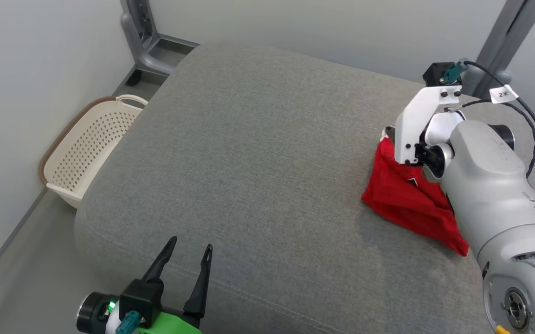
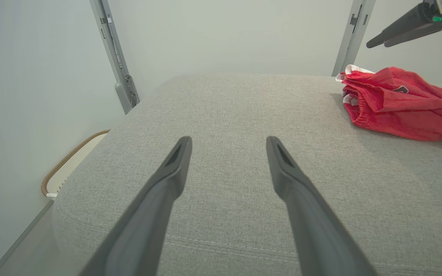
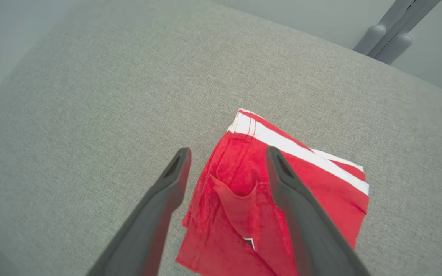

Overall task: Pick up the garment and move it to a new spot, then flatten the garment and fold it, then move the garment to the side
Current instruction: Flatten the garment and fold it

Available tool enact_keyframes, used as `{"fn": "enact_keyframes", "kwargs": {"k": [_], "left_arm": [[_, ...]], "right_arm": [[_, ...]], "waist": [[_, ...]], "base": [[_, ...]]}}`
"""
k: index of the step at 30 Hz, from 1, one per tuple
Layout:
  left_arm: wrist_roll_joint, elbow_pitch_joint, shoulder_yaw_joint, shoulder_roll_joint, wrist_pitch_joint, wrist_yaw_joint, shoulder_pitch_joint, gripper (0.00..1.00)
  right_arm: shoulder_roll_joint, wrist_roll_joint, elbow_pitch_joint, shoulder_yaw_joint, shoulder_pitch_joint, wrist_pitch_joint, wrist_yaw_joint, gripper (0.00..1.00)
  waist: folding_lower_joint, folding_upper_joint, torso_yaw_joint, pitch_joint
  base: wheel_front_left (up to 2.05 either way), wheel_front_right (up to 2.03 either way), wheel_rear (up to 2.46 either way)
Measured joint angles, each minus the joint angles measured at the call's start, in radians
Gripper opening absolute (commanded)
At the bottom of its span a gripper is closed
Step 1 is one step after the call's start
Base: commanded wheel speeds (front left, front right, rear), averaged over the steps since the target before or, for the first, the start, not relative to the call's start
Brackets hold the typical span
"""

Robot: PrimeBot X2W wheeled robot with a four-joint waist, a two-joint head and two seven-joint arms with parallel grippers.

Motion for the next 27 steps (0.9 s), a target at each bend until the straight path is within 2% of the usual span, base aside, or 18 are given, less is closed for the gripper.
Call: {"fn": "enact_keyframes", "kwargs": {"k": [3,10,11,12,14,15,16,20,27], "left_arm": [[-0.002,-0.007,0.004,0.005,0.000,0.003,0.003,1.00],[-0.007,-0.017,0.016,0.010,-0.002,0.011,0.008,1.00],[-0.007,-0.019,0.018,0.010,-0.002,0.012,0.008,1.00],[-0.007,-0.019,0.020,0.011,-0.005,0.012,0.007,1.00],[-0.007,-0.020,0.023,0.011,-0.006,0.014,0.006,1.00],[-0.007,-0.020,0.023,0.010,-0.006,0.014,0.005,1.00],[-0.007,-0.018,0.022,0.010,-0.008,0.013,0.003,1.00],[-0.006,-0.014,0.015,0.000,-0.009,0.008,-0.013,1.00],[-0.004,-0.006,0.012,-0.006,-0.009,0.001,-0.020,1.00]], "right_arm": [[-0.018,-0.006,-0.018,-0.002,0.000,-0.039,0.000,1.00],[-0.127,-0.073,-0.044,-0.027,0.056,-0.113,0.000,1.00],[-0.131,-0.081,-0.044,-0.036,0.071,-0.121,0.000,0.77],[-0.132,-0.088,-0.045,-0.040,0.084,-0.129,0.000,0.48],[-0.134,-0.105,-0.050,-0.047,0.102,-0.148,0.000,0.21],[-0.137,-0.112,-0.051,-0.050,0.110,-0.154,0.000,0.03],[-0.141,-0.121,-0.053,-0.053,0.121,-0.163,0.000,0.00],[-0.141,-0.144,-0.052,-0.078,0.160,-0.189,0.000,0.00],[-0.071,-0.148,-0.028,-0.078,0.174,-0.199,0.000,0.00]], "waist": [[0.0000,0.0000,-0.027,-0.006],[0.0000,0.0000,-0.094,-0.010],[0.0000,0.0000,-0.103,-0.009],[0.0000,0.0000,-0.110,-0.007],[0.0000,0.0000,-0.121,0.001],[0.0000,0.0000,-0.125,0.006],[0.0000,0.0000,-0.128,0.013],[0.0000,0.0000,-0.131,0.033],[0.0000,0.0000,-0.111,0.049]], "base": [[0.00,0.00,0.00],[0.00,0.00,0.00],[0.00,0.00,0.00],[0.00,0.00,0.00],[0.00,0.00,0.00],[0.00,0.00,0.00],[0.00,0.00,0.00],[0.00,0.00,0.00],[0.00,0.00,0.00]]}}
